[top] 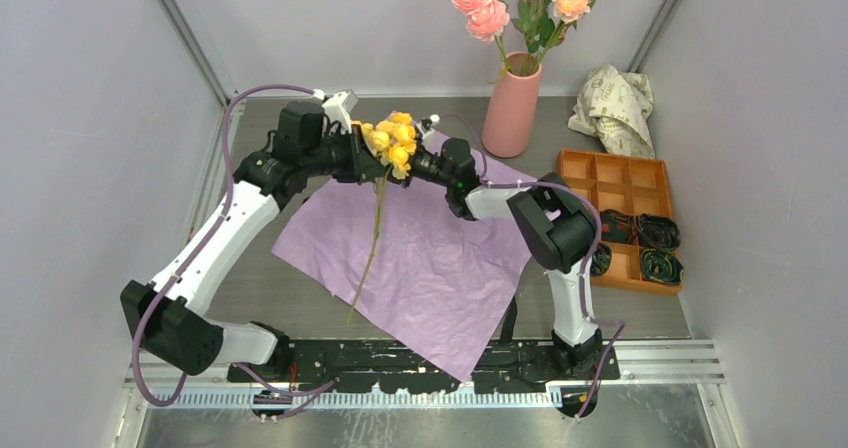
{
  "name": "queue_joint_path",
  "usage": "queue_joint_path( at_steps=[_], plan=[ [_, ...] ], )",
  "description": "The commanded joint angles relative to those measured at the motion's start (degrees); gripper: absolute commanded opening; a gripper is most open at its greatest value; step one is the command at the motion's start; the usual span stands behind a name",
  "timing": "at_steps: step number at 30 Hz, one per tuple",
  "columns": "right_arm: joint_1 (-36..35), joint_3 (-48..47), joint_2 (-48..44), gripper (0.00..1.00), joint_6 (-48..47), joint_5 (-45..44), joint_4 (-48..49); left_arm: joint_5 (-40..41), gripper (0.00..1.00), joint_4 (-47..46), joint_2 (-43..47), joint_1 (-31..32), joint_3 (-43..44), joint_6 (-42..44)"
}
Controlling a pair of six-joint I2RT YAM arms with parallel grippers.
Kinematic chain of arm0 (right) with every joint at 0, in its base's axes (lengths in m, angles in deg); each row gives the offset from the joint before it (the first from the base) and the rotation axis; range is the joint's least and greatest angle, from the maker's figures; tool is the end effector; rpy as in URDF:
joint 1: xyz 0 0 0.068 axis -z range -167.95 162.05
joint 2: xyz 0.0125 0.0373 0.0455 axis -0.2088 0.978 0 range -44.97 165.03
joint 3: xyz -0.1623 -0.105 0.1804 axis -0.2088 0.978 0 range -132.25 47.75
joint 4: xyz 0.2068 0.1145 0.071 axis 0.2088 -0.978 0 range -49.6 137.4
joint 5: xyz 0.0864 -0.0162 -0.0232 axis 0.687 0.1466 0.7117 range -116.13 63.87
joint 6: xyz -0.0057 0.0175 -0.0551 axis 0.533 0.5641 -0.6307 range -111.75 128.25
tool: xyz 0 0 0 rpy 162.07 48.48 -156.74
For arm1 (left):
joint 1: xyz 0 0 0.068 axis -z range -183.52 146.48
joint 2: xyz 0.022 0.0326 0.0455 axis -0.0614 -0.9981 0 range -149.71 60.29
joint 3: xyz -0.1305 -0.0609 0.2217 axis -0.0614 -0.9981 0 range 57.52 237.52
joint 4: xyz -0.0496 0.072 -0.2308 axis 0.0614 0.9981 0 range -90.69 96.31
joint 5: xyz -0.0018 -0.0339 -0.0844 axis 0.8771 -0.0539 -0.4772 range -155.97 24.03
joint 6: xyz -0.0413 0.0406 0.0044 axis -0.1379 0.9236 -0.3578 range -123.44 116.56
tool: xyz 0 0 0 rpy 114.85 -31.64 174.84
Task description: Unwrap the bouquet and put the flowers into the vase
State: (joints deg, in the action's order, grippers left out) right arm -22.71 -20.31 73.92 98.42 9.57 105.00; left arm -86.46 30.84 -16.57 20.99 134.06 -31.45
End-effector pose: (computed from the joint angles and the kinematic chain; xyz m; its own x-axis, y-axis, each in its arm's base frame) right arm 0.3491 0.2718 0.2097 -0.9394 0.3366 -0.0658 -0.0940 -0.0683 0.9932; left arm 0.2556 -0.1326 0.3611 -0.7335 -0.1490 -0.6632 0.3564 0.7464 -0.5620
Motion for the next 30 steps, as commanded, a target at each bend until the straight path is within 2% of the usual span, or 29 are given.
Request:
queue_joint_path(
  at_steps=[1,10,16,21,26,30],
  plan=[
    [-0.26,-0.74,-8.71,0.01,-7.02,1.16,-3.78,1.35,0.09,-1.4,4.03,-0.25,0.7,1.16],
    [-0.34,-3.34,-22.06,0.01,-31.85,-3.6,-34.19,5.66,0.32,5.03,10.14,-0.25,4.19,4.33],
    [-0.33,-6.74,-28.09,0.01,-41.86,-7.48,-46.6,8.12,0.34,7.89,12.94,-0.2,4.6,5.09],
    [-0.47,-13.48,-33.89,0.01,-52.26,-12.56,-58.76,10.29,0.37,8.28,14.31,-0.26,2.17,4.48],
    [-0.48,-22.02,-39.29,0.01,-62.06,-21.98,-68.19,11.33,0.37,9.46,13.58,-0.3,0.75,3.73],
    [-0.48,-25.77,-43.32,0.01,-68.51,-30.91,-71.0,11.35,0.4,8.92,13.46,-0.25,-0.19,3.08]
  ],
)
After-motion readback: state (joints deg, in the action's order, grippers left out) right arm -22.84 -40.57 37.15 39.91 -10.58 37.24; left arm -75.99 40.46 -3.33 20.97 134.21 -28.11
